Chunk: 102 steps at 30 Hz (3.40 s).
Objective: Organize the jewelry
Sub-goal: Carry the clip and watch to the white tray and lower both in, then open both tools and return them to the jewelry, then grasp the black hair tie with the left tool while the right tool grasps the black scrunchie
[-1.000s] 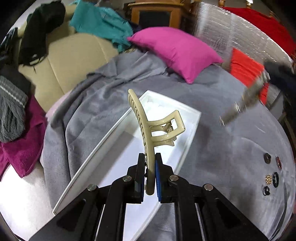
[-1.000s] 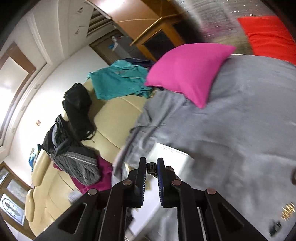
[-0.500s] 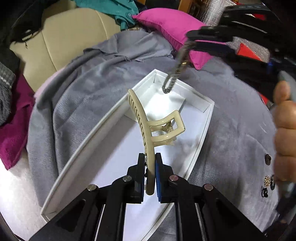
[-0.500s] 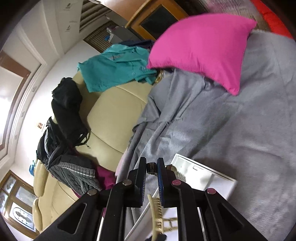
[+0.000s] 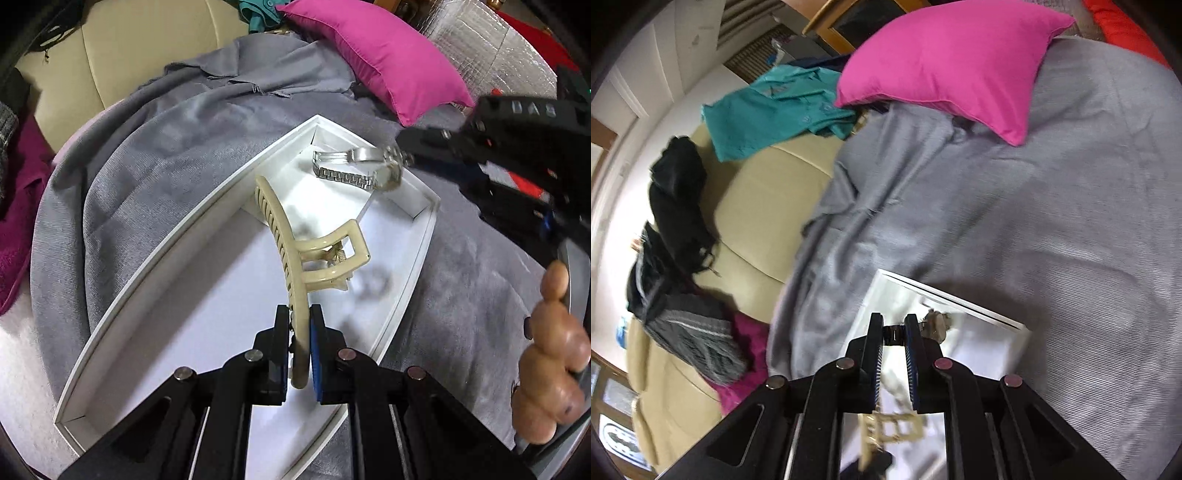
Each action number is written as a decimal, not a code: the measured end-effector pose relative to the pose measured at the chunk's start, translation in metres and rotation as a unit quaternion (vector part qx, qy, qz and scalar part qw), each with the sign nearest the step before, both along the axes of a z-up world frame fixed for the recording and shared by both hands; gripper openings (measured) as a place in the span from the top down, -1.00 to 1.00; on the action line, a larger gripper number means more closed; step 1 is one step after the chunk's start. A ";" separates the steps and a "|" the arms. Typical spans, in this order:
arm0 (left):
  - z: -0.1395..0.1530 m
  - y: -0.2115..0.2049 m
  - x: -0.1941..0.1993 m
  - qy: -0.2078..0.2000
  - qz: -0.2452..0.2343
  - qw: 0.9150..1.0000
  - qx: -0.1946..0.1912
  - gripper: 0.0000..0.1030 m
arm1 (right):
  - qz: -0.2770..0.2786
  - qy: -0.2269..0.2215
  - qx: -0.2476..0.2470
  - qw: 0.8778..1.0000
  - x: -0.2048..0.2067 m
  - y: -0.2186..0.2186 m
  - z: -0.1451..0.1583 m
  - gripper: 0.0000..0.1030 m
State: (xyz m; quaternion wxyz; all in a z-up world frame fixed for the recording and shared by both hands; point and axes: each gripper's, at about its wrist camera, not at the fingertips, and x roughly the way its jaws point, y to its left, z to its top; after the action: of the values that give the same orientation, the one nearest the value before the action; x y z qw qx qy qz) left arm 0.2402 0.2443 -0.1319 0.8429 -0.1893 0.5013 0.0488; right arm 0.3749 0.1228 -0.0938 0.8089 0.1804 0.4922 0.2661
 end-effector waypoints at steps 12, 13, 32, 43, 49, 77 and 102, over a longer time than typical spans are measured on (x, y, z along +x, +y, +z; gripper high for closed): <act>-0.008 0.006 0.003 0.008 0.007 1.000 -0.025 0.79 | 0.011 0.032 -0.050 0.998 -0.006 0.001 0.001 0.69; -0.008 0.006 0.004 0.008 0.008 1.000 -0.025 0.77 | 0.009 0.029 -0.049 0.998 -0.008 -0.001 0.003 0.69; 0.017 -0.018 -0.011 -0.037 0.038 0.996 0.066 -0.17 | -0.082 -0.028 -0.023 0.996 -0.090 -0.170 0.028 -0.27; 0.049 -0.124 -0.032 -0.136 -0.065 0.972 0.183 -0.21 | -0.228 -0.043 0.023 0.973 -0.155 -0.356 0.014 -0.27; 0.050 -0.194 -0.038 -0.157 -0.160 0.959 0.175 -0.21 | -0.250 -0.021 0.021 0.968 -0.171 -0.390 -0.004 -0.16; 0.005 -0.321 -0.036 -0.081 -0.345 0.931 0.084 0.34 | -0.279 0.073 0.013 0.957 -0.163 -0.436 -0.052 0.16; -0.014 -0.344 -0.025 -0.031 -0.371 0.928 -0.006 0.71 | -0.268 0.065 -0.077 0.958 -0.141 -0.418 -0.060 0.83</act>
State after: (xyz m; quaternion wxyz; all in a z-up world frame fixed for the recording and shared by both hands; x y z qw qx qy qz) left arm 0.2148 -0.0993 -0.1462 0.8150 0.0034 0.5093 -0.2763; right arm 0.2341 -0.2948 -0.1540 0.8281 0.2597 0.4967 -0.0111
